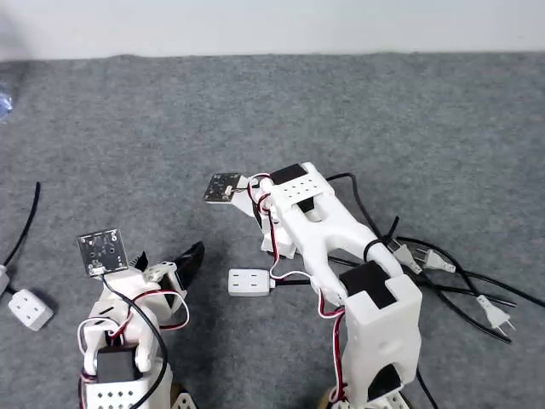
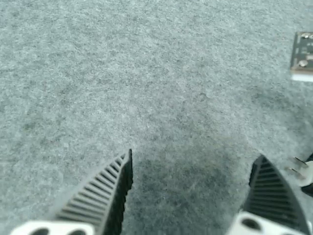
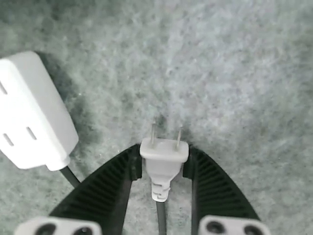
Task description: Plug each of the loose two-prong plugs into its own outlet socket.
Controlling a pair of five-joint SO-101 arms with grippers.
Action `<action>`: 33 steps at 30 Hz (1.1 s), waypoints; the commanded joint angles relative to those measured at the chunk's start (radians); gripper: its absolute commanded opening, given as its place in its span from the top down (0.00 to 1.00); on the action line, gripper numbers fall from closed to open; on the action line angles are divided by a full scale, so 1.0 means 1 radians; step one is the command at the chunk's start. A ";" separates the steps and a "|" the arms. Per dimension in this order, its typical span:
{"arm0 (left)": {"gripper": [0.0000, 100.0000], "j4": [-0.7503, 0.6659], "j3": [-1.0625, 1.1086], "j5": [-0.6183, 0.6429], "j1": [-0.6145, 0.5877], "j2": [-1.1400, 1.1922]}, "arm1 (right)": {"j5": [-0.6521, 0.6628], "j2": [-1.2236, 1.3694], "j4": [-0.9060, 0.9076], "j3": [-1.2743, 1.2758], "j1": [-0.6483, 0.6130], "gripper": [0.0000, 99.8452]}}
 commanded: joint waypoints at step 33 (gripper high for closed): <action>0.64 -0.242 -0.002 0.175 0.345 -0.006 | -0.110 -0.530 0.208 0.008 -0.151 0.99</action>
